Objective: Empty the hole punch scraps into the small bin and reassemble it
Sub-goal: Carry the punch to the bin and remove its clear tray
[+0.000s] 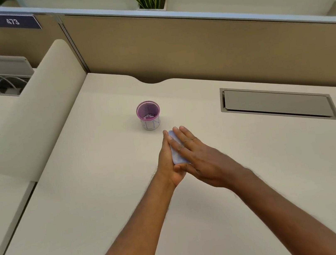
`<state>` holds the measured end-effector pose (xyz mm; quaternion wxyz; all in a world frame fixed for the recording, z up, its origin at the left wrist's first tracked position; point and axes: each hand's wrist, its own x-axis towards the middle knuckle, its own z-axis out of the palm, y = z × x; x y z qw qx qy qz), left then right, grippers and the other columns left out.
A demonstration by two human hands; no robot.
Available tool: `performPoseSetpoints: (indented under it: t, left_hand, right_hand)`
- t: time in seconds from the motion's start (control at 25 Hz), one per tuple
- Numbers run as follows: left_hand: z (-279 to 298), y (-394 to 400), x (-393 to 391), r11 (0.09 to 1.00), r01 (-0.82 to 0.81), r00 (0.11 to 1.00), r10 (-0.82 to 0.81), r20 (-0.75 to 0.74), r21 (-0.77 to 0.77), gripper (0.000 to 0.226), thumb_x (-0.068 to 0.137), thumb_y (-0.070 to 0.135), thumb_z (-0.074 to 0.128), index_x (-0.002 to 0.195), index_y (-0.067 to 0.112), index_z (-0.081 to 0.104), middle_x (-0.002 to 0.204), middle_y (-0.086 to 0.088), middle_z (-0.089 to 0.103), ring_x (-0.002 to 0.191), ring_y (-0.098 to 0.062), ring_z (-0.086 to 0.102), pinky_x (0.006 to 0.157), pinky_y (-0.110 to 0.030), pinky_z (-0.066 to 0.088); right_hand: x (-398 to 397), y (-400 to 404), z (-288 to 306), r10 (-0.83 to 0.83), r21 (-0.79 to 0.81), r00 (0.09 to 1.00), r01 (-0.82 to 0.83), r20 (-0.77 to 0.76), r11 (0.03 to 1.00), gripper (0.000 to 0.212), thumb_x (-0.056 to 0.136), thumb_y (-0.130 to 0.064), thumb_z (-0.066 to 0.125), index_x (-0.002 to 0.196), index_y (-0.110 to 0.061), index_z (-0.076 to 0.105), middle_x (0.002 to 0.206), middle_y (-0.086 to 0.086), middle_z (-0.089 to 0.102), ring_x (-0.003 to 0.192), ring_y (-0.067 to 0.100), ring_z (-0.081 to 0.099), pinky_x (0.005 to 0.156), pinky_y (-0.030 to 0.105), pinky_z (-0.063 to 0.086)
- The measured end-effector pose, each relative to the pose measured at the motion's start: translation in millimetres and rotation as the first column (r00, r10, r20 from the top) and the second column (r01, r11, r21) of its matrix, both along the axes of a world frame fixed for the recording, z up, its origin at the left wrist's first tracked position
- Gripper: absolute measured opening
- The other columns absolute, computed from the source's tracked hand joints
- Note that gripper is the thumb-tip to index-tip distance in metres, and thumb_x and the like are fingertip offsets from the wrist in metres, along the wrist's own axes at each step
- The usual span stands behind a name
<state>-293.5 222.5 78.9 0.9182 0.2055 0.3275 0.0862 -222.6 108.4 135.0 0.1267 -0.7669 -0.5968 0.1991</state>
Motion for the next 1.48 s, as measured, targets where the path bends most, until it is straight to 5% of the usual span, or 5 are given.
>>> performPoseSetpoints:
  t: [0.36, 0.72, 0.96, 1.24, 1.48]
  left_hand:
    - [-9.3, 24.8, 5.0, 1.0, -0.013, 0.994, 0.013, -0.105, 0.001, 0.053, 0.093, 0.066, 0.052, 0.101, 0.024, 0.083, 0.109, -0.004, 0.08, 0.104, -0.021, 0.074, 0.094, -0.034, 0.054]
    - [-22.4, 37.2, 9.1, 0.996, -0.088, 0.993, 0.086, -0.08, -0.022, 0.054, 0.098, 0.057, 0.047, 0.093, 0.016, 0.081, 0.084, -0.006, 0.08, 0.069, -0.018, 0.077, 0.053, -0.031, 0.062]
    - [-27.6, 41.8, 10.0, 0.998, -0.031, 0.986, 0.04, -0.159, 0.06, 0.056, 0.098, 0.062, 0.042, 0.106, 0.012, 0.067, 0.078, -0.007, 0.078, 0.063, -0.019, 0.074, 0.056, -0.033, 0.062]
    - [-29.4, 50.6, 8.2, 0.999, -0.032, 0.99, 0.035, -0.138, 0.023, 0.057, 0.1, 0.059, 0.037, 0.105, 0.011, 0.067, 0.076, -0.007, 0.078, 0.057, -0.018, 0.071, 0.054, -0.03, 0.062]
    - [-32.8, 55.8, 9.5, 0.999, -0.037, 0.991, 0.036, -0.131, -0.001, 0.058, 0.101, 0.059, 0.035, 0.108, 0.011, 0.067, 0.076, -0.006, 0.078, 0.057, -0.017, 0.071, 0.054, -0.028, 0.061]
  right_hand:
    - [6.4, 20.1, -9.4, -0.066, 0.031, 0.972, 0.075, -0.224, 0.997, 0.061, 0.107, -0.05, 0.024, 0.163, -0.031, 0.007, 0.171, -0.016, -0.002, 0.155, -0.001, -0.013, 0.122, 0.017, 0.004]
    - [14.2, 30.9, -17.9, -0.162, 0.169, 0.888, 0.256, -0.431, 0.952, 0.055, 0.107, -0.046, 0.034, 0.16, -0.032, 0.026, 0.166, -0.017, 0.027, 0.154, 0.0, 0.02, 0.123, 0.027, 0.029]
    - [17.0, 44.8, -23.1, -0.166, 0.305, 0.561, 0.647, -0.811, 0.699, 0.036, 0.108, -0.034, 0.036, 0.141, -0.036, 0.05, 0.141, -0.02, 0.059, 0.137, 0.015, 0.053, 0.103, 0.027, 0.052]
    - [25.4, 58.9, -39.7, 0.013, -0.236, -0.25, 0.927, -0.968, 0.292, 0.028, 0.107, -0.028, 0.047, 0.124, -0.018, 0.067, 0.128, 0.007, 0.071, 0.114, 0.028, 0.072, 0.087, 0.039, 0.062]
    - [35.3, 60.6, -64.4, -0.015, -0.377, -0.381, 0.908, -0.925, 0.182, 0.019, 0.102, -0.01, 0.055, 0.116, -0.012, 0.069, 0.118, 0.009, 0.072, 0.103, 0.025, 0.074, 0.075, 0.034, 0.063]
